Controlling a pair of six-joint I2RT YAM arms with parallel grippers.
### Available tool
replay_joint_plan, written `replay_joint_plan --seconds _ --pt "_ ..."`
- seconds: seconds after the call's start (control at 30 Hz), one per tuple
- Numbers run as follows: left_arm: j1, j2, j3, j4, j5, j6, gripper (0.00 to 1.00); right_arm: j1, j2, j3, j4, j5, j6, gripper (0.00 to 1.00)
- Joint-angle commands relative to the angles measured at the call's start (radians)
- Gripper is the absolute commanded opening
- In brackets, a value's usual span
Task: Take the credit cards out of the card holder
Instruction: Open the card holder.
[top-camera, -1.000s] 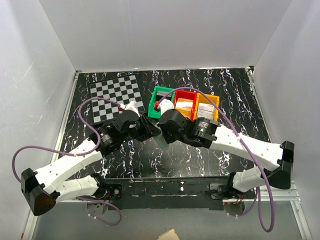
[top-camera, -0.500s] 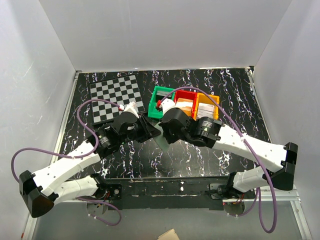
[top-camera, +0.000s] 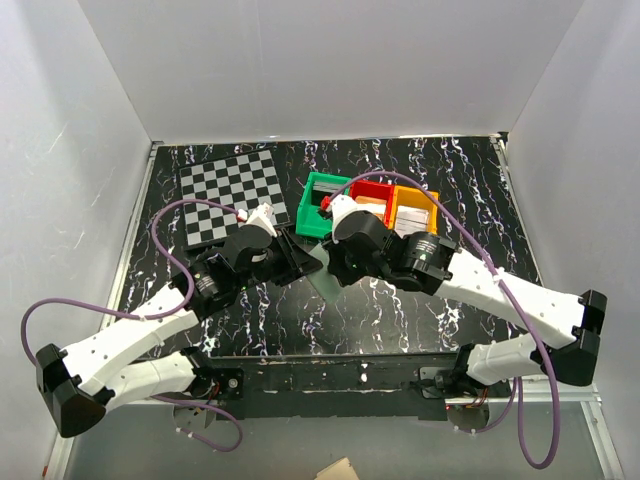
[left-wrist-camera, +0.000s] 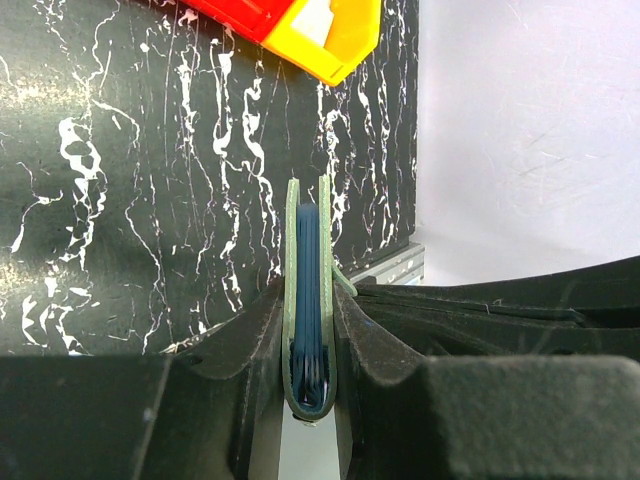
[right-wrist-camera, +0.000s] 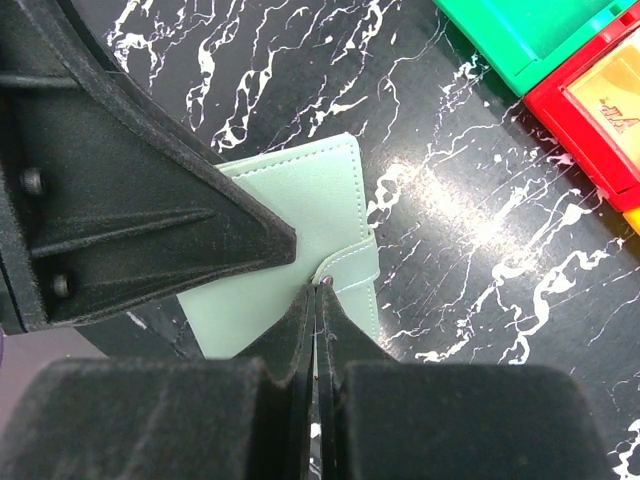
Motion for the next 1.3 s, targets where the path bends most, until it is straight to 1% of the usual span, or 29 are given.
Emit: replay_joint_plan --seconds 0.0,0.23,0.47,0.63,0.73,0.77,0.9,0.97,1.0,1.1,1.2,1.27 --pt "0.004 -0.041 -0.012 -0.006 -0.059 0.016 0.0 -0.024 -0.053 -0.023 -0.028 -0.039 0.0 0.01" --pt "0.006 -0.046 -0.025 -0.007 -0.065 0.02 0.0 -0.056 -0.097 -0.058 0.025 -0.161 -0.008 0.01" --pt "0.007 -0.059 -0.035 -0.004 -0.068 0.021 0.0 -0.087 -0.119 -0.073 0.038 -0.22 -0.014 0.01" --pt "0.007 -0.07 -0.054 0.051 -0.042 0.065 0.0 -0.093 -0.12 -0.078 0.041 -0.234 -0.001 0.01" --pt "0.006 -0.095 -0.087 0.117 -0.013 0.111 0.0 -0.116 -0.128 -0.084 0.03 -0.24 0.009 0.03" --pt "0.007 -0.107 -0.103 0.143 -0.005 0.13 0.0 -0.125 -0.132 -0.088 0.029 -0.243 0.014 0.1" --pt "0.006 -0.15 -0.141 0.182 0.001 0.176 0.0 -0.148 -0.172 -0.108 0.03 -0.244 0.019 0.47" --pt "0.007 -0.161 -0.147 0.185 0.006 0.199 0.0 -0.151 -0.194 -0.107 0.027 -0.248 0.014 0.59" --pt "0.007 -0.161 -0.143 0.177 0.004 0.21 0.0 -0.151 -0.203 -0.104 0.025 -0.251 0.012 0.63" --pt "0.007 -0.155 -0.126 0.154 0.013 0.243 0.0 -0.151 -0.212 -0.085 0.025 -0.281 0.014 0.66" --pt "0.007 -0.115 -0.083 0.09 0.019 0.257 0.0 -0.148 -0.186 -0.061 0.016 -0.329 0.011 0.66" --pt "0.006 -0.08 -0.052 0.067 0.039 0.259 0.0 -0.133 -0.168 -0.059 0.018 -0.32 0.008 0.66"
